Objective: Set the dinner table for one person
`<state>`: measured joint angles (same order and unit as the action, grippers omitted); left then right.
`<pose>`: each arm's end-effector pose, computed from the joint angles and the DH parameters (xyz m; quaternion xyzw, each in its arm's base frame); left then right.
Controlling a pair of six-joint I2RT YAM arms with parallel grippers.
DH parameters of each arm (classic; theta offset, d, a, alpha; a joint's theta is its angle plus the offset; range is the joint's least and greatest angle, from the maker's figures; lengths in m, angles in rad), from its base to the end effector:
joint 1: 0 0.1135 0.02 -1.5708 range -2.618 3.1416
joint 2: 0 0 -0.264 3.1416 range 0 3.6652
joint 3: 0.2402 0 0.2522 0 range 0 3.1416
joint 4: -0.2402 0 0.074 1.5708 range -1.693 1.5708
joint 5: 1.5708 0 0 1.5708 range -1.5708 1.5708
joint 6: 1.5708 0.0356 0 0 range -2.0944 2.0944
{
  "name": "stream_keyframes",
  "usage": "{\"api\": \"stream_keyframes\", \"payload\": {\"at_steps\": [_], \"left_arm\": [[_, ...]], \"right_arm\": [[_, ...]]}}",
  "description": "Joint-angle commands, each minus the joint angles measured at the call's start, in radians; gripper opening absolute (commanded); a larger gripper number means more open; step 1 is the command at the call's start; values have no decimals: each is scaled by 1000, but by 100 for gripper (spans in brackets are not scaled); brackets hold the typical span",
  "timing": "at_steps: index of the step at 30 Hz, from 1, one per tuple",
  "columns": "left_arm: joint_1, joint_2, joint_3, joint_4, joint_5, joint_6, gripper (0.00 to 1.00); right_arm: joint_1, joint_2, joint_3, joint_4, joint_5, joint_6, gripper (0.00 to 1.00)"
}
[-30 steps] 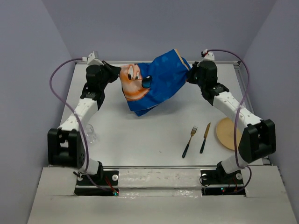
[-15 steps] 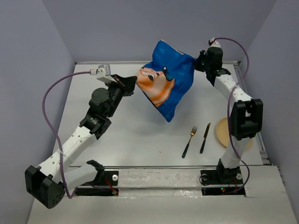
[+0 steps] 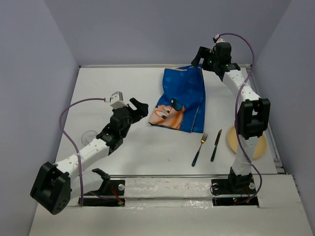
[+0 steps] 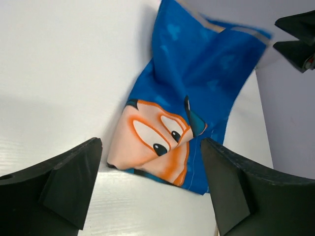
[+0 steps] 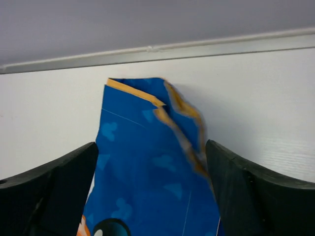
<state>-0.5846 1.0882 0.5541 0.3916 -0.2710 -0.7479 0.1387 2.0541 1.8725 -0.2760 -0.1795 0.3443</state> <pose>0.2105 -0.1279 0.2589 -0.1492 0.7390 -0.3208 0.5733 0.4867 0.0744 0.3139 0.0397 0.8460 0.1997 0.4927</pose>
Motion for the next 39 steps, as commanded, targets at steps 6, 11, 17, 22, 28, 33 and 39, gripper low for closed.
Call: {"api": "stream_keyframes", "payload": {"at_steps": [6, 11, 17, 22, 28, 33, 39], "left_arm": [[-230, 180, 225, 9, -102, 264, 64], [-383, 473, 421, -37, -94, 375, 47], [-448, 668, 559, -85, 30, 475, 31], [-492, 737, 612, -94, 19, 559, 34], [-511, 823, 667, -119, 52, 602, 43], [-511, 877, 705, -164, 72, 607, 48], [-511, 894, 695, -146, 17, 613, 54]], "right_arm": [[-4, -93, 10, -31, -55, -39, 100], [-4, -288, -206, -16, 44, -16, 87], [-27, -633, -687, 124, 74, 100, 52], [-36, -799, -869, 179, 69, 117, 47], [-36, -861, -934, 179, 52, 113, 47], [-36, -867, -946, 179, 52, 108, 51], [-36, -853, -951, 193, 15, 105, 61]]}}
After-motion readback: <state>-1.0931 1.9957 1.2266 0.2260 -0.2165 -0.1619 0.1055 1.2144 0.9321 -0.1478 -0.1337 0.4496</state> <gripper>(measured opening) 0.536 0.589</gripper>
